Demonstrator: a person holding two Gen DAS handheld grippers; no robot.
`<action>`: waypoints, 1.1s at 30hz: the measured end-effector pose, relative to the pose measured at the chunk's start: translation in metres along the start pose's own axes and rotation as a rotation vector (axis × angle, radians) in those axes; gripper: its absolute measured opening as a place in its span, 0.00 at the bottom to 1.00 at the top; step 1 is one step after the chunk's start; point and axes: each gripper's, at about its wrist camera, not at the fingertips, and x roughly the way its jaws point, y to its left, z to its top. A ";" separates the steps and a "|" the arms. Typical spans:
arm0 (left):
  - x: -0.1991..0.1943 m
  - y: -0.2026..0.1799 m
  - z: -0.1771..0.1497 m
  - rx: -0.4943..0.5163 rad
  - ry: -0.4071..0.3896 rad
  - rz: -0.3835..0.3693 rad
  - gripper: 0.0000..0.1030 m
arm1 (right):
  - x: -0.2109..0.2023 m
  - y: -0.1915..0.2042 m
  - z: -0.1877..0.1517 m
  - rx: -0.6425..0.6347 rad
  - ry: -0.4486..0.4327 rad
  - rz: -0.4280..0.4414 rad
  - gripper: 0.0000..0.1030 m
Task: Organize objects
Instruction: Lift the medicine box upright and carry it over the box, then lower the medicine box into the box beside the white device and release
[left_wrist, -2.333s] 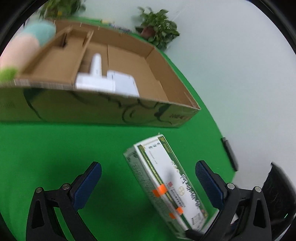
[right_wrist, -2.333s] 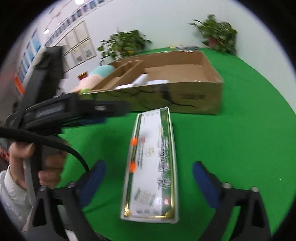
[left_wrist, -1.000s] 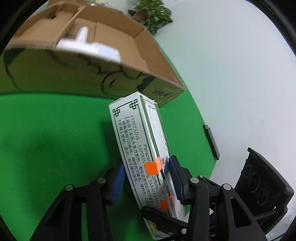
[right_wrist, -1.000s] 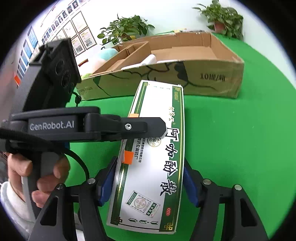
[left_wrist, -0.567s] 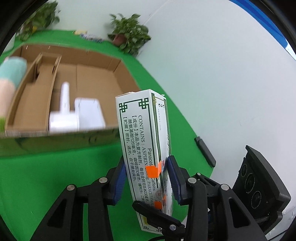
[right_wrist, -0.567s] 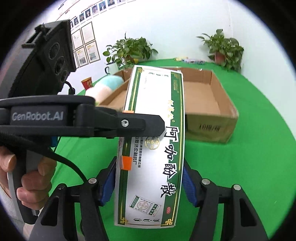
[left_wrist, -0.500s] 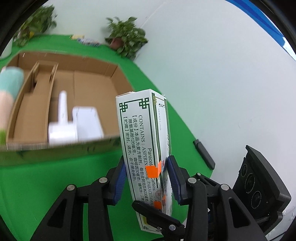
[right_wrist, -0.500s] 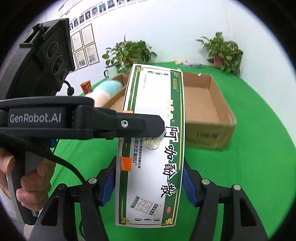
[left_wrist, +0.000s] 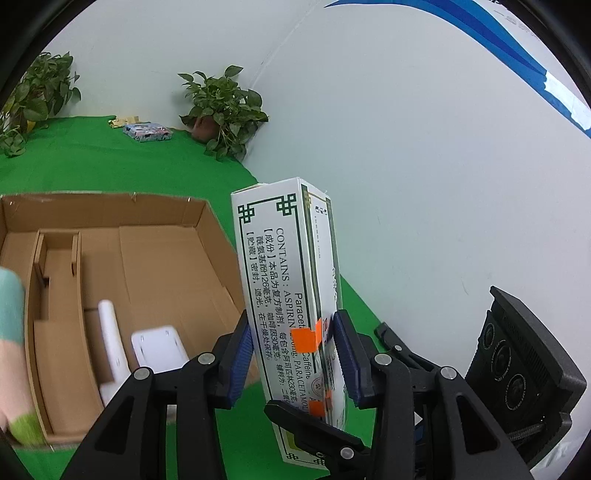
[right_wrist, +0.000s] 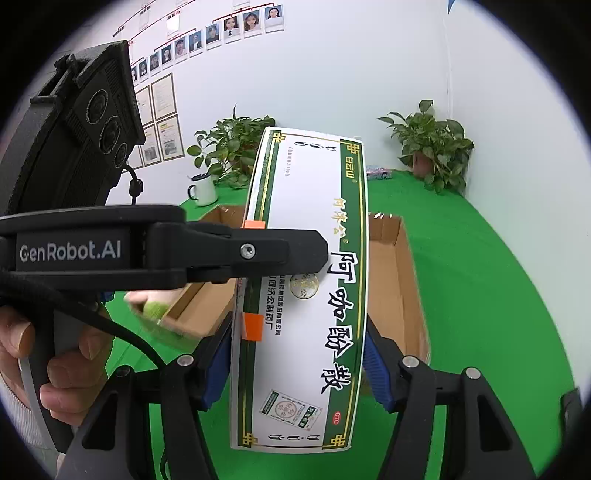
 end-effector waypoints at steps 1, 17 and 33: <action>0.000 0.001 0.010 -0.005 0.001 -0.001 0.39 | 0.003 -0.002 0.005 0.002 0.002 0.001 0.60; 0.113 0.096 0.053 -0.173 0.230 0.058 0.38 | 0.130 -0.072 0.021 0.138 0.291 0.089 0.60; 0.190 0.178 0.022 -0.385 0.406 0.058 0.42 | 0.217 -0.106 -0.010 0.212 0.499 0.083 0.60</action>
